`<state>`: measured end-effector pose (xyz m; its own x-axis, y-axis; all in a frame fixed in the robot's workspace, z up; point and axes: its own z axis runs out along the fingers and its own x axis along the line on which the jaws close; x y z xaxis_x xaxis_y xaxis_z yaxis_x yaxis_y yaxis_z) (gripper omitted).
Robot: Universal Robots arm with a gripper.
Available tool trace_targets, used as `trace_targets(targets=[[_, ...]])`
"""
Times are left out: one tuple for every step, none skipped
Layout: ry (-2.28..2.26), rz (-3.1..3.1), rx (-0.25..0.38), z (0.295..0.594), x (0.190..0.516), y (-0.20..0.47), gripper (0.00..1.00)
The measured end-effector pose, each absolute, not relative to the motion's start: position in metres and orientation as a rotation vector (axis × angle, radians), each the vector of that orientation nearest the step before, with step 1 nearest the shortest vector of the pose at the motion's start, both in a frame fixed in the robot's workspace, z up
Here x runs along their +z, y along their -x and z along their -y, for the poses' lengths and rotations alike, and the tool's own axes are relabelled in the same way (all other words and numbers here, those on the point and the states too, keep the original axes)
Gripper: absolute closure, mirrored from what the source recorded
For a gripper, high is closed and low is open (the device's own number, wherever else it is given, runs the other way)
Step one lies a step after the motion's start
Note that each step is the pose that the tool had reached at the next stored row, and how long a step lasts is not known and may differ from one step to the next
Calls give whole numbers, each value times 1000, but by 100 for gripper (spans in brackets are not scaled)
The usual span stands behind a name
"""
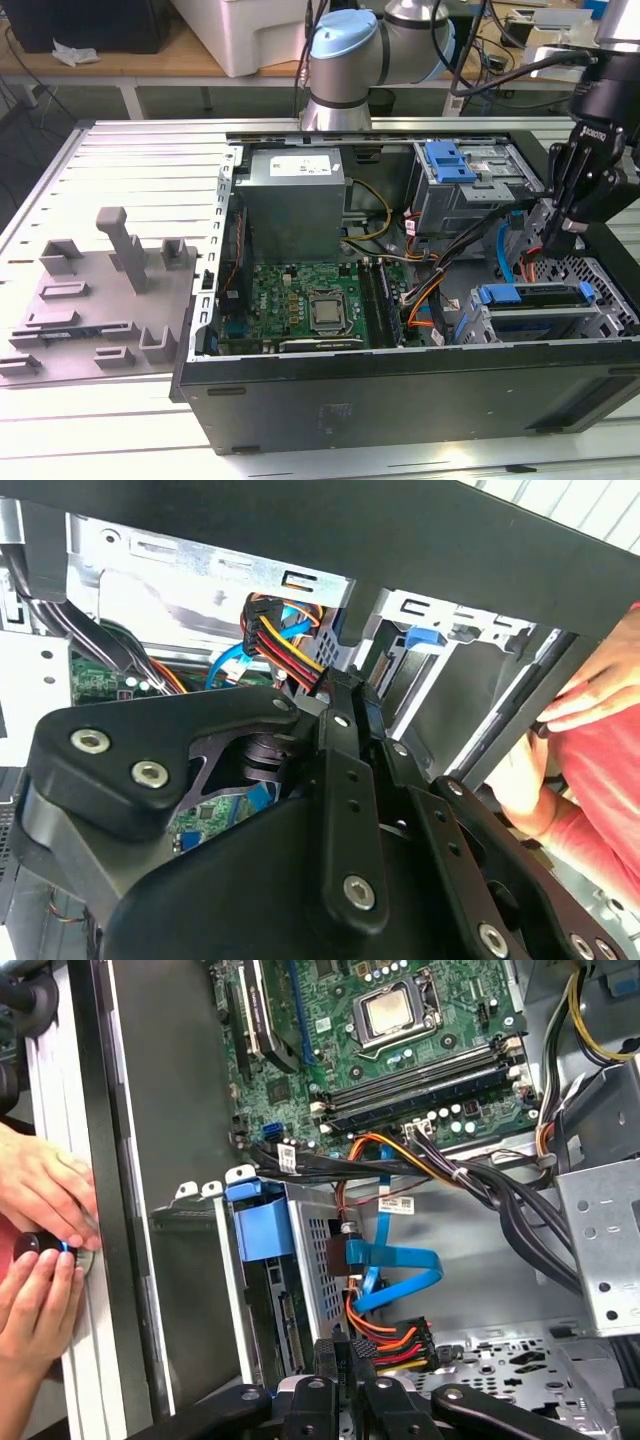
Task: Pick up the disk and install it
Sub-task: 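Insert the first disk wire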
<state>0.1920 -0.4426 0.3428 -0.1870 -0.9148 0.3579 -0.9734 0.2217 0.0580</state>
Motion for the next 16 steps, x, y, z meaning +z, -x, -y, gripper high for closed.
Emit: trace_targets(targets=[[-1770, 2186, 256, 444, 343, -192, 84], [-1775, 2186, 252, 444, 343, -192, 84], [-1781, 2187, 246, 445, 343, -191, 84], [-1786, 2188, 242, 446, 343, -191, 84], [-1793, 2189, 236, 447, 343, -190, 84], [-1800, 2191, 230, 449, 343, -190, 84], [-1807, 2192, 224, 450, 343, -189, 84], [-1811, 2192, 221, 450, 343, -189, 84], [-1816, 2193, 217, 451, 343, -189, 84], [-1820, 2193, 214, 452, 343, -189, 84], [-1827, 2194, 208, 453, 344, -188, 84], [-1833, 2194, 204, 454, 344, -188, 84], [-1838, 2195, 201, 454, 344, -187, 84], [-1846, 2195, 197, 455, 344, -187, 84], [-1853, 2195, 192, 456, 344, -186, 84], [-1861, 2196, 188, 457, 344, -186, 84]])
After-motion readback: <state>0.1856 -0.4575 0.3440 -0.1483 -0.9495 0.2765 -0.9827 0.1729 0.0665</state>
